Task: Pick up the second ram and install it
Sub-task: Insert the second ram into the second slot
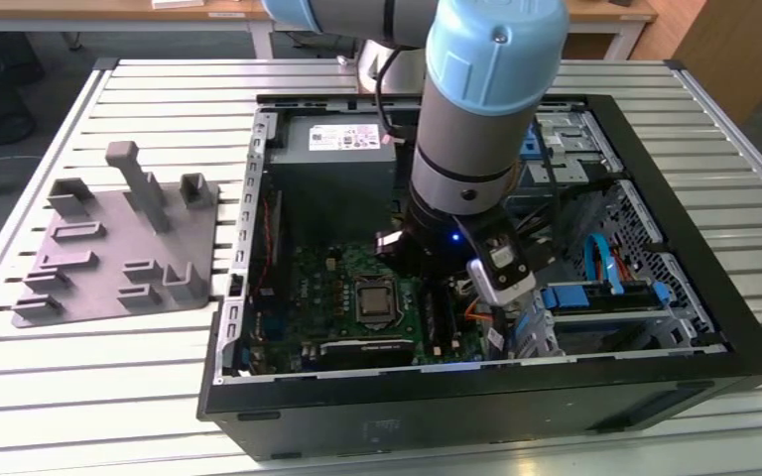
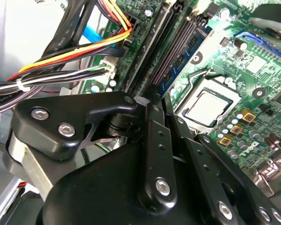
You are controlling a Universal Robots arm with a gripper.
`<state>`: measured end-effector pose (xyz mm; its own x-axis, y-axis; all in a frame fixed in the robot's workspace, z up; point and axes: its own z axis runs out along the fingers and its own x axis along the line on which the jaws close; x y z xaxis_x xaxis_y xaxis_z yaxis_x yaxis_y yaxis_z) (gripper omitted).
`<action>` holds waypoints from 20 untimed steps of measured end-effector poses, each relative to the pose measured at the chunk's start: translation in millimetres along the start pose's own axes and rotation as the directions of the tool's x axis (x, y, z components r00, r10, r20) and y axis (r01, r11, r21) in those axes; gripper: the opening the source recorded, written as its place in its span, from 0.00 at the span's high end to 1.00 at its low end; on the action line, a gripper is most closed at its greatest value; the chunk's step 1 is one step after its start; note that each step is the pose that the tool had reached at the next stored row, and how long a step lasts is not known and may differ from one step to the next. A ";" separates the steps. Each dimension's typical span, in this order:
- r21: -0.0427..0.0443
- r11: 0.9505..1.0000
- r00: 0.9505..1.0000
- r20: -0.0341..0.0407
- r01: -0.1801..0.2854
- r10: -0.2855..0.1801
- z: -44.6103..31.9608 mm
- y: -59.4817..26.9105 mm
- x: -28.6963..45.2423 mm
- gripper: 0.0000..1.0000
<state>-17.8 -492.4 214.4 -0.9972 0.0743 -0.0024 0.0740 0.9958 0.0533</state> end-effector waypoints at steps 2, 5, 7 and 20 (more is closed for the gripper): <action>0.000 1.000 1.000 -0.001 0.008 -0.008 0.0 0.0 -0.8 0.86; 0.000 1.000 1.000 -0.002 0.021 -0.021 0.0 0.2 -2.3 0.86; 0.000 1.000 1.000 -0.002 0.030 -0.030 0.1 0.2 -3.2 0.86; -0.007 0.999 0.999 -0.003 0.037 -0.037 8.1 -0.2 -3.7 0.86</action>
<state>-14.0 -492.4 206.3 -0.9993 0.0371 -0.0012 0.0370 0.9975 0.0597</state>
